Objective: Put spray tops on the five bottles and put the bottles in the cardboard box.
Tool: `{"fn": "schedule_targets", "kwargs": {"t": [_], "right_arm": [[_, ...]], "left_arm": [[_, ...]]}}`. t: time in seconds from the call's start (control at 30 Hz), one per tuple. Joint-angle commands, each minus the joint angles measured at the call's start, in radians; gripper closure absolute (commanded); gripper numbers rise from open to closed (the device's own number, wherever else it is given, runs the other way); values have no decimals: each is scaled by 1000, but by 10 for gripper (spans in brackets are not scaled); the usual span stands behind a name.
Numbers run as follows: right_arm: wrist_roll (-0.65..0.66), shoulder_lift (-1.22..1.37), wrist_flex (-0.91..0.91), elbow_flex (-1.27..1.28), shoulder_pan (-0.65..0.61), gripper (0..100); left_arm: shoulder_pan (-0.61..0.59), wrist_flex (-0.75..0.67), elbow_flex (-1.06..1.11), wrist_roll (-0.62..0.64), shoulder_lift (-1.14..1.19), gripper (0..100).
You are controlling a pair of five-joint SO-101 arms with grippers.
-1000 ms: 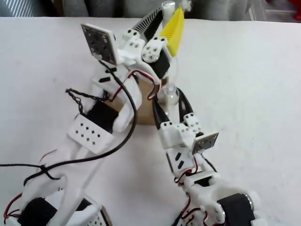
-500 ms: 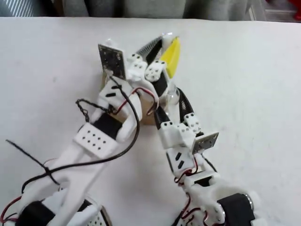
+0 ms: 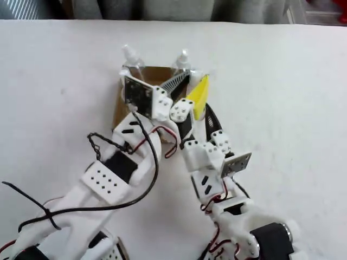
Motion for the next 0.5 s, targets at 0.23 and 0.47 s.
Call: {"fn": "schedule_targets", "kwargs": {"t": [0.23,0.47], "right_arm": [[-5,-25,4,11,8,983],[-5,-25,5,11,8,983]], "left_arm": [[27,23,2,-60,-7,980],[27,26,18,-60,-7,980]]}}
